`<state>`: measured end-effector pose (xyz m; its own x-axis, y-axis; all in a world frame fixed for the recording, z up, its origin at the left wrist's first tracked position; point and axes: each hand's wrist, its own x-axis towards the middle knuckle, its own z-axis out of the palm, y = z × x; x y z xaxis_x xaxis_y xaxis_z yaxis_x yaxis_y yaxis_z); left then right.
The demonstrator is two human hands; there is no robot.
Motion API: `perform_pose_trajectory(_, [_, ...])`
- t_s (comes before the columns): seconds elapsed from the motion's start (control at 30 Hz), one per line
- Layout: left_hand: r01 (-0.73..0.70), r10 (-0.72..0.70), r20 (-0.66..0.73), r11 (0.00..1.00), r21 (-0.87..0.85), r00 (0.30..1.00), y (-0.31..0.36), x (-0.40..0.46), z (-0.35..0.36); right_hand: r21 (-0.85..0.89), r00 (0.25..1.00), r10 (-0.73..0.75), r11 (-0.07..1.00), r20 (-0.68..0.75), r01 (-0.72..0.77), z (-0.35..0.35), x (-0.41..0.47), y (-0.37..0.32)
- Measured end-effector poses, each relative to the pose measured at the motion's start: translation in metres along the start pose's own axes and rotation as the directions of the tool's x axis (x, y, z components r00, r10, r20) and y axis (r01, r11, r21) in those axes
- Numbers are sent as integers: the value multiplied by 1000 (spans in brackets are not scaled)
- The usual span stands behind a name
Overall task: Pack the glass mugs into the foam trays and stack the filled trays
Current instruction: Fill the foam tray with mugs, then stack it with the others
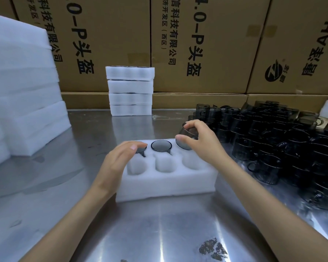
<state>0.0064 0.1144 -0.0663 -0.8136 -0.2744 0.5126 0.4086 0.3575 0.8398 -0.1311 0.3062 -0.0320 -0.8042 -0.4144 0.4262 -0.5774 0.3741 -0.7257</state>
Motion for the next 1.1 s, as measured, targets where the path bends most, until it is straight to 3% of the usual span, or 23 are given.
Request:
perform_pose_trajectory(0.33, [8,-8,12,1000,17,1000,-1,0,0,-364,993,-89,925,81,112,1,-1,3])
perform_pose_trajectory(0.53, [1,-2,11,999,42,1000,0,0,0,-494,983,-50,860,174,132,1,-1,-1])
perform_pose_trajectory(0.63, [-42,34,49,984,170,998,7,1,-2,-449,982,-44,885,181,122,-1,-3,0])
perform_pose_trajectory(0.83, [-201,86,228,810,550,970,31,10,7,-169,986,-155,975,-52,145,-20,-13,11])
perform_pose_trajectory(0.97, [-335,-31,455,633,698,890,38,21,39,-192,988,-136,970,73,148,-23,-18,18])
perform_pose_trajectory(1.1, [-370,-116,502,540,756,857,37,35,59,-249,976,-111,956,186,156,-22,-16,22])
